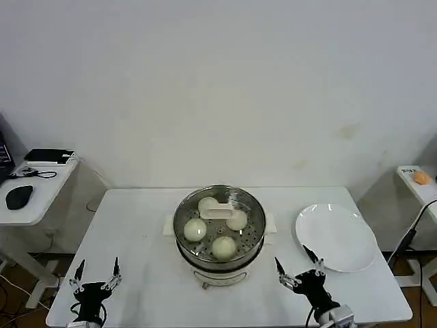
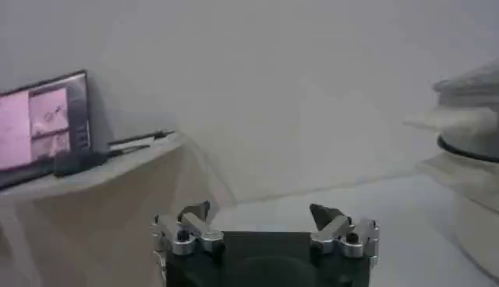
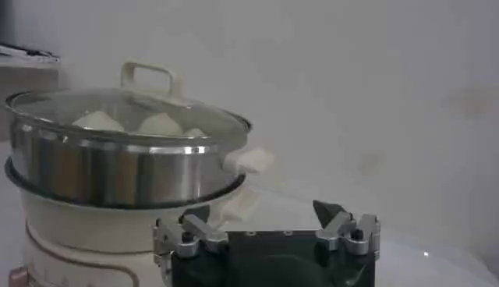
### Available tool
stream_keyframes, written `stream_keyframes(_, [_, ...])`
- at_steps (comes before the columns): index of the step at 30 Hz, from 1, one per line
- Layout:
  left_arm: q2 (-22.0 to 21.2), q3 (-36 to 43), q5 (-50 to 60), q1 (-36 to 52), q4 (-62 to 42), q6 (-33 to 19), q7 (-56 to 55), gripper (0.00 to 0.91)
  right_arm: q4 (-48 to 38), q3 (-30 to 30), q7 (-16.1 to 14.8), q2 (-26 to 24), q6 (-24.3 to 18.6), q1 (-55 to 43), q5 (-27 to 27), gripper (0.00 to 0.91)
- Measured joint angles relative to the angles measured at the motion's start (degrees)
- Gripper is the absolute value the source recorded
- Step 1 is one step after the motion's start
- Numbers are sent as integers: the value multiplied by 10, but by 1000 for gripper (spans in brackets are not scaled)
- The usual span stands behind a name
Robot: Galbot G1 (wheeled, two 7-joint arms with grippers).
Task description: Take steamed baozi put them in steamer then cover it.
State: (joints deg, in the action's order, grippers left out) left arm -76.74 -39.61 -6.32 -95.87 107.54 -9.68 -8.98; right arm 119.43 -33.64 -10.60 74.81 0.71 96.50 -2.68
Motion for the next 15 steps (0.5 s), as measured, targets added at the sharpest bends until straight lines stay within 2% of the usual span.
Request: stream_keyframes(15, [-3,8,-16,-27,10,8,7,907,1,7,4,-1,6,2,-6,907])
